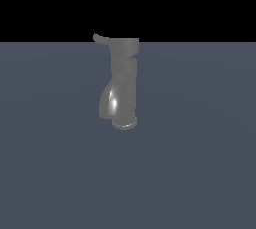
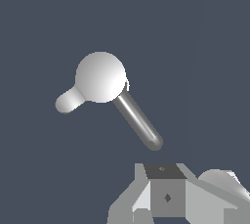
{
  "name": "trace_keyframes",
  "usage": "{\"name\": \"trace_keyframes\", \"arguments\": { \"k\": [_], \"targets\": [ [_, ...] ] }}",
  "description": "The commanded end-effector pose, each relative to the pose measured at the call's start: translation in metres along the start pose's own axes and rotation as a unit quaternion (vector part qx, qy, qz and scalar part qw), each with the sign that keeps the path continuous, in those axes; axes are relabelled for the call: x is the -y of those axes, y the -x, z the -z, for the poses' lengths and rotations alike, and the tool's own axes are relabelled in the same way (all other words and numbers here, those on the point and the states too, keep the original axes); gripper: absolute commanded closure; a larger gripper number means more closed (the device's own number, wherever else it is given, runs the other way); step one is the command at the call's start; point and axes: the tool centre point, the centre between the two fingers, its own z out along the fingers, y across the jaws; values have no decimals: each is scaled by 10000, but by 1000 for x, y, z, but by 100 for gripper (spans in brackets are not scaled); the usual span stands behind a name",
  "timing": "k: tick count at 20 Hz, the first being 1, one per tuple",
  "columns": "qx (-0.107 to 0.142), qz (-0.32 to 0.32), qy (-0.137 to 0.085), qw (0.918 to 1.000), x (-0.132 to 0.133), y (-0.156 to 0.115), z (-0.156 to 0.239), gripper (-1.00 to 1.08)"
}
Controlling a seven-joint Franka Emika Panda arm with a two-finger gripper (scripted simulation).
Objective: Turn on the faucet by rotating a designated handle.
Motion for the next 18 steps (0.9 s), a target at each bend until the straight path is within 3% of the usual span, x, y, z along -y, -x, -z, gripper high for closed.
{"name": "trace_keyframes", "arguments": {
  "k": [1, 9, 18],
  "targets": [
    [1, -311, 0, 9995, 10, -7, -6, 108],
    [-15, -1280, 17, 9918, 42, -27, -29, 108],
    [-70, -2353, 47, 9719, 77, -48, -60, 108]
  ]
}}
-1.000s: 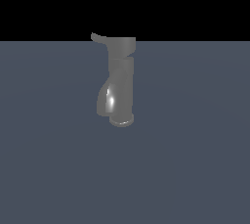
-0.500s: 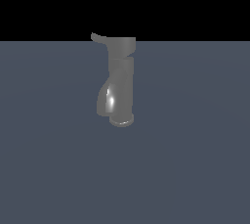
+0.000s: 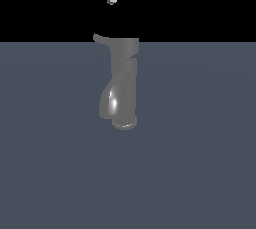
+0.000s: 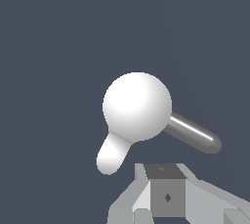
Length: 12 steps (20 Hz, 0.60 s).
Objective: Turn on the faucet by rotating a designated handle.
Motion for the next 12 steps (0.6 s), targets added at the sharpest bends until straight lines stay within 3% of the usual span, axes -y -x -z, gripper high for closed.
{"name": "trace_keyframes", "arguments": {
  "k": [1, 12],
  "targets": [
    [-21, -310, 4, 9995, 11, -1, -9, 108],
    [-148, -1598, 8, 9870, 57, -2, -53, 108]
  ]
}}
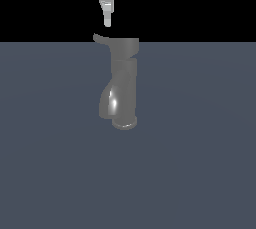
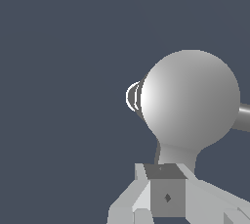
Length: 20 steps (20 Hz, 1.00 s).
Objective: Turn on the faucet by rotating a designated handle.
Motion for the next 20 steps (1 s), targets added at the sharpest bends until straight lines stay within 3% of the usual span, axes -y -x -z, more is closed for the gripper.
{"name": "trace_keyframes", "arguments": {
  "k": [1, 10, 20],
  "targets": [
    [-31, -275, -7, 9996, 9, 3, -10, 108],
    [-111, -894, -26, 9959, 28, 10, -33, 108],
    [-131, -1040, -33, 9945, 33, 12, -39, 108]
  ]
}}
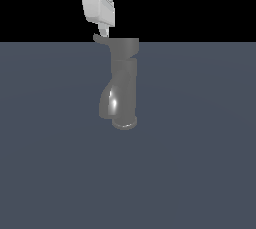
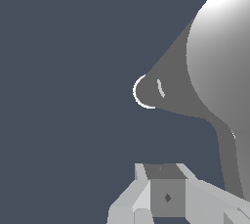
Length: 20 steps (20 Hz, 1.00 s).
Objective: Turn on the faucet by rotating a designated handle.
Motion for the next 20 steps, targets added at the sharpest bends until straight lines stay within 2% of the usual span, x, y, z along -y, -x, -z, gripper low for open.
{"name": "trace_keyframes", "arguments": {
  "k": [1, 20],
  "targets": [
    [0, 0, 0, 10000, 0, 0, 0, 108],
    [0, -3, -2, 10000, -58, 16, 0, 108]
  ]
}}
